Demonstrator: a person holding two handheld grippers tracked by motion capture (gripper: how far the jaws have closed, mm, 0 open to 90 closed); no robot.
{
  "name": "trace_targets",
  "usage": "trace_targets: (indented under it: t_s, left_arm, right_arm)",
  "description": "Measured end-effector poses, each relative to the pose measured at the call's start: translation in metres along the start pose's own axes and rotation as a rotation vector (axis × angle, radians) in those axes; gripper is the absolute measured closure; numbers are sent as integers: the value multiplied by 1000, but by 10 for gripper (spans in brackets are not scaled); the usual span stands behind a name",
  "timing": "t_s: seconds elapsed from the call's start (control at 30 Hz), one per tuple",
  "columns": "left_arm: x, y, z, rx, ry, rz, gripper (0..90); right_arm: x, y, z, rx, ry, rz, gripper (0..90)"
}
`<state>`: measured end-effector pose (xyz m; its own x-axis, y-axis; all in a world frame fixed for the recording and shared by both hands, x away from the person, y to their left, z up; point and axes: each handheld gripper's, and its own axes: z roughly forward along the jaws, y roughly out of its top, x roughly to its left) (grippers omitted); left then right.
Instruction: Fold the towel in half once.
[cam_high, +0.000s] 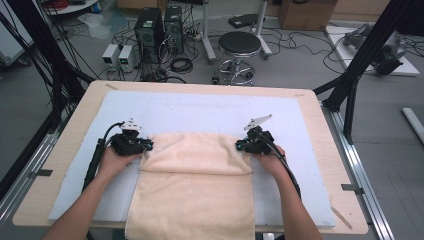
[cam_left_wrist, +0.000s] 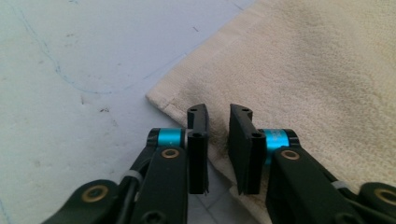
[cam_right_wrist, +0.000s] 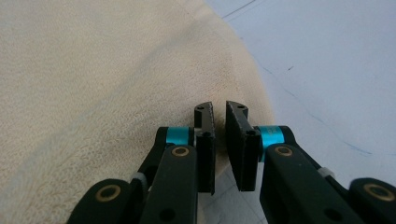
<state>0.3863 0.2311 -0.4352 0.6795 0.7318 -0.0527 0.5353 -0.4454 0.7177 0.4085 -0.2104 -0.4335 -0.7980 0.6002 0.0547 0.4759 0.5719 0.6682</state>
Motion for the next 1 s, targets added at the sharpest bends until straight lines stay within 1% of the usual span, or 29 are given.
trace_targets:
  t_s: [0.1,0.17,0.2,0.27,0.3,0.33,0.43,0.5,0.63,0.73,0.77,0.87,0.97,1.0]
  left_arm:
    - [-1,1,-1,3,11,14,839]
    - [-1,1,-3,1,8,13,847]
    - [-1,1,-4,-7,13,6,849]
    - [1,2,-8,-17,11,6,851]
    - [1,2,-10,-24,10,-1,852]
    - [1,2,-12,-26,5,1,852]
    - [0,3,-20,-52,-5,-10,852]
    - [-1,4,-25,-61,-15,-8,852]
    - [-8,6,-35,-77,-24,13,852]
    - [-15,7,-45,-91,-31,41,852]
    - [-18,7,-49,-101,-34,44,852]
    - [-26,6,-60,-114,-46,67,852]
    - [-34,3,-69,-125,-63,88,852]
    - [-37,1,-72,-120,-69,102,853]
  right_arm:
    - [-1,0,-1,-8,11,9,844]
    - [0,0,-3,-12,17,6,848]
    - [0,0,-4,-12,17,4,849]
    - [1,1,-7,-25,26,11,850]
    - [1,1,-9,-32,28,10,850]
    - [1,1,-12,-40,25,4,850]
    - [3,2,-19,-60,36,4,851]
    - [5,2,-24,-66,39,-2,852]
    - [12,4,-36,-88,44,-18,852]
    - [19,5,-46,-97,47,-37,852]
    - [22,5,-50,-93,44,-40,852]
    - [31,5,-61,-108,44,-68,852]
    - [42,5,-72,-123,49,-82,853]
    - [48,4,-77,-127,49,-102,852]
